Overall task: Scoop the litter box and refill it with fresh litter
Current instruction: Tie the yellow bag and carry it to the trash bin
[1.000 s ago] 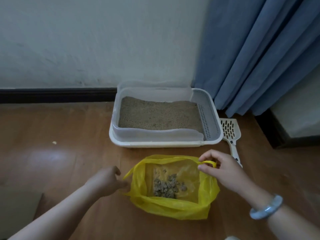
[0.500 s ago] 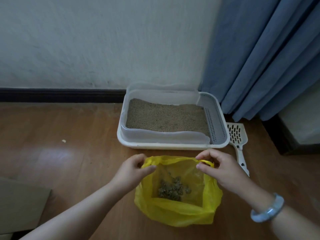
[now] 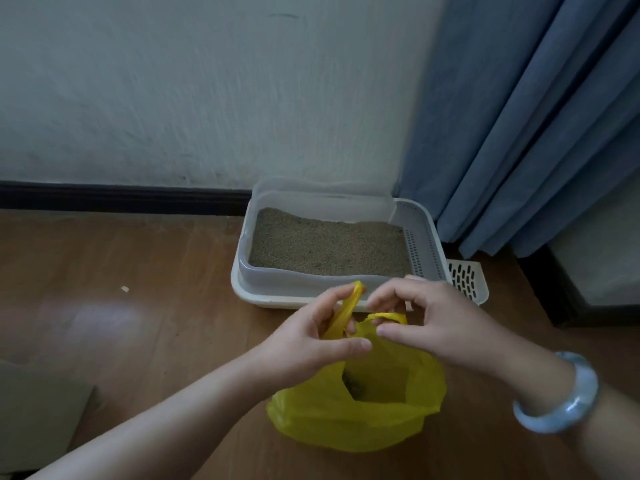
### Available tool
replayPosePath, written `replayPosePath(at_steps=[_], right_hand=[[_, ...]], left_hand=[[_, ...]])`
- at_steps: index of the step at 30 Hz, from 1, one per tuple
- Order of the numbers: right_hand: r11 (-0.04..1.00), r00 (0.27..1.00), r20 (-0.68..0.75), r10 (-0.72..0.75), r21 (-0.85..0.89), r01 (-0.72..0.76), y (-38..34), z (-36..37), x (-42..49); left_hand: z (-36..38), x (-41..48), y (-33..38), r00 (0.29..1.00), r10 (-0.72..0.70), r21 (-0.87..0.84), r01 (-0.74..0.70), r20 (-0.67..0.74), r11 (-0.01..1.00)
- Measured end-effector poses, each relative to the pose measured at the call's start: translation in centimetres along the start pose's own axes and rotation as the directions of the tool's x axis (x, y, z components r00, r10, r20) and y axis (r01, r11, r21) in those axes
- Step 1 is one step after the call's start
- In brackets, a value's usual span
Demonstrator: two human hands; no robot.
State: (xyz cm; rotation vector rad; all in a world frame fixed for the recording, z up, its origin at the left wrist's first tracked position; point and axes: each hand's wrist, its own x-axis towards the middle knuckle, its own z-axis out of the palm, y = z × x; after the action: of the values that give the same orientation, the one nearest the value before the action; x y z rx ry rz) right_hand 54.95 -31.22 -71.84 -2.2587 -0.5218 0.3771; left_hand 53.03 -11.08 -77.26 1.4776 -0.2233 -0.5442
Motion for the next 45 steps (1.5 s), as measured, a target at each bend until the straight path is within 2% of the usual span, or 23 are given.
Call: replayPosePath(at_steps=[2,8,14,17,19,20,24,31,34,38,40,42,45], right_hand=[[0.994,0.998,0.046,-0.046,-0.092,0.050,-1.1,-0.1,1.1],[0.978,0.977,0.190,-0.094,-0.164,0.126,-3.0,0.3,3.7],[0.990,0.976,0.214,-0.039,0.140,0.009,-2.5,0.4,4.7],[0.964,0.992,0.122,-0.015,0.267,-0.018,-1.1,0.5,4.4],[0.967,1.000,0.012,0.006,0.256,-0.009,0.4,0.5,4.3],[0.971,1.000,0.003,0.022,0.239,-0.022,1.3,0.5,4.2],[0.936,0.982,0.156,0.106,0.317,-0.152,3.6,1.1,3.8],[0.919,0.992,0.077,0.101,0.374,-0.123,4.5,2.7,4.5],[0.922,0.995,-0.013,0.101,0.378,-0.088,4.5,3.3,4.7],[0.883,0.968,-0.146,0.202,0.454,-0.116,4.1,3.7,4.4],[0.855,0.947,-0.196,0.255,0.504,-0.126,3.8,3.8,3.9],[0.781,0.937,-0.182,0.299,0.611,-0.131,3.1,4.0,3.4],[0.674,0.942,-0.071,0.329,0.716,-0.181,2.2,4.5,2.9]], left_hand=[[0.0,0.2,-0.3,1.000,-0.013,0.037,0.013,0.004,0.999],[-0.2,0.5,0.1,1.000,-0.013,0.000,0.013,-0.001,1.000],[0.1,1.4,0.0,0.992,-0.003,0.003,0.003,-0.124,1.000],[0.0,1.9,-0.5,0.991,0.004,0.044,0.002,-0.131,0.999],[-0.3,2.2,-1.0,0.993,0.011,0.078,-0.002,-0.115,0.997],[-0.5,2.3,-1.2,0.994,0.011,0.079,-0.002,-0.112,0.997],[-1.0,2.8,-1.7,0.996,0.014,0.097,-0.005,-0.092,0.995],[-0.9,2.8,-2.0,0.995,0.023,0.091,-0.014,-0.098,0.996],[-1.3,2.9,-2.5,0.974,-0.001,0.061,0.015,-0.226,0.998],[-2.1,2.9,-3.5,0.878,-0.072,0.079,0.124,-0.473,0.989],[-2.2,3.0,-3.7,0.837,-0.081,0.121,0.173,-0.541,0.978],[-2.0,3.1,-3.7,0.809,-0.093,0.156,0.223,-0.580,0.962],[-1.6,3.3,-3.7,0.803,-0.140,0.140,0.267,-0.579,0.954]])
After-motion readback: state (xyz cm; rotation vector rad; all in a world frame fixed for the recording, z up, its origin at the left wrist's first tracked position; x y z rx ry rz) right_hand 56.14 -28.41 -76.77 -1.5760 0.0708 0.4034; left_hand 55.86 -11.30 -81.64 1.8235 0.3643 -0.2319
